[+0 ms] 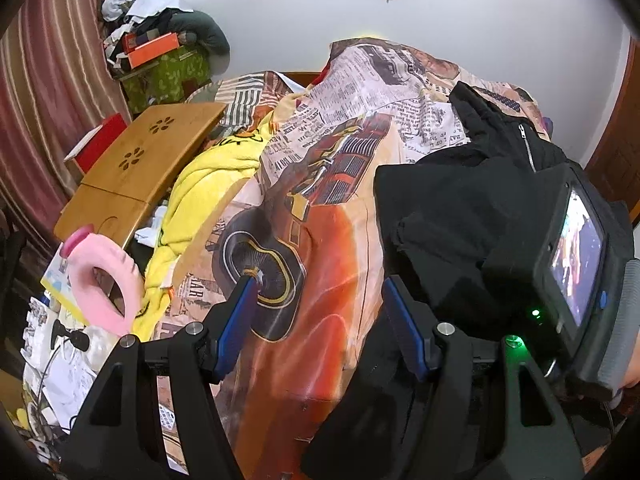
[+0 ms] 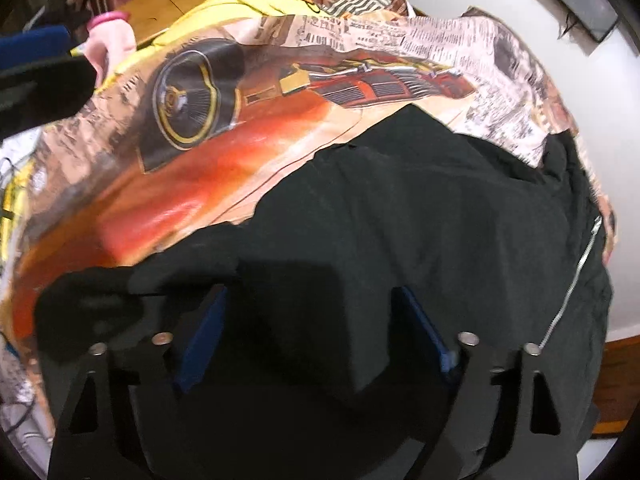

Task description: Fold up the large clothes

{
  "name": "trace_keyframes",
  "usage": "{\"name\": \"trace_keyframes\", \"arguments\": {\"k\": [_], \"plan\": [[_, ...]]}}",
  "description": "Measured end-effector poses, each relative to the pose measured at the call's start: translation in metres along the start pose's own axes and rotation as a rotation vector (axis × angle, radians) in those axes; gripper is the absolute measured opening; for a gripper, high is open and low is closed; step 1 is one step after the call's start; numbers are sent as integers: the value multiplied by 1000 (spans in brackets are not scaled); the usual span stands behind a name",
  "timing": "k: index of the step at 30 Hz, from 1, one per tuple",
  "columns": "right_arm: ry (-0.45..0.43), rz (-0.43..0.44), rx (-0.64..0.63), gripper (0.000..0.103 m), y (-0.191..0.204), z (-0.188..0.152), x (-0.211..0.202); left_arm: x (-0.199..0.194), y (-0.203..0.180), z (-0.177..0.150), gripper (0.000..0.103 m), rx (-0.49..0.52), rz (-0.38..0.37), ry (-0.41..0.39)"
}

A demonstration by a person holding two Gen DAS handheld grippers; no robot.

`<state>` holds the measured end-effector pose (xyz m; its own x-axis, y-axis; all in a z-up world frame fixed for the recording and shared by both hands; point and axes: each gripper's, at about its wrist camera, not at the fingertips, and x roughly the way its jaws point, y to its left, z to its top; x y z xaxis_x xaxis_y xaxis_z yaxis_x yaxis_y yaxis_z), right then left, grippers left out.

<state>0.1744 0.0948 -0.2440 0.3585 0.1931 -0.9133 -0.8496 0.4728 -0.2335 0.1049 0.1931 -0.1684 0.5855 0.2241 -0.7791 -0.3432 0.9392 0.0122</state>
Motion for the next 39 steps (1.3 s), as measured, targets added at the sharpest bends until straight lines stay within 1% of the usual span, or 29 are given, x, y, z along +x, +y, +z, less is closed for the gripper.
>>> {"name": "trace_keyframes", "arguments": {"k": [1, 2, 3, 4, 5, 7, 10, 13, 19, 21, 24, 27, 29, 31, 37, 39], "plan": [[-9, -19, -1, 56, -1, 0, -2, 0, -1, 0, 64, 2, 1, -2], [-17, -4, 3, 49, -4, -1, -5, -1, -1, 0, 64, 4, 1, -4], [-25, 30, 20, 44, -8, -2, -8, -1, -2, 1, 64, 5, -1, -4], [-34, 46, 33, 31, -9, -2, -11, -1, -3, 1, 64, 5, -2, -5], [-49, 70, 51, 27, -13, -3, -17, -1, -3, 1, 64, 5, -2, -6], [-89, 79, 86, 24, -18, -5, -28, -2, -4, 3, 64, 2, -2, -9], [-162, 101, 160, 23, -36, -10, -51, -4, -7, 4, 64, -1, -7, -13], [-255, 110, 261, 22, -65, -15, -81, -6, -12, 7, 64, 6, -6, -17], [-418, 27, 428, 21, -127, -34, -142, -6, -31, 9, 64, 32, -25, -15], [-469, -15, 488, 21, -148, -48, -162, -6, -39, 10, 64, 45, -35, -14], [-515, -54, 567, 20, -172, -75, -181, -7, -52, 11, 64, 76, -48, -19], [-523, -63, 640, 19, -189, -101, -188, -7, -66, 13, 64, 107, -59, -22], [-503, -67, 693, 19, -199, -122, -183, -5, -74, 14, 64, 120, -68, -18], [-466, -55, 747, 19, -205, -139, -171, -3, -82, 15, 64, 132, -80, -13], [-303, -23, 891, 17, -214, -190, -117, 1, -104, 12, 64, 170, -104, 5], [-258, -32, 928, 16, -214, -205, -103, 3, -111, 11, 64, 186, -109, 15]]}}
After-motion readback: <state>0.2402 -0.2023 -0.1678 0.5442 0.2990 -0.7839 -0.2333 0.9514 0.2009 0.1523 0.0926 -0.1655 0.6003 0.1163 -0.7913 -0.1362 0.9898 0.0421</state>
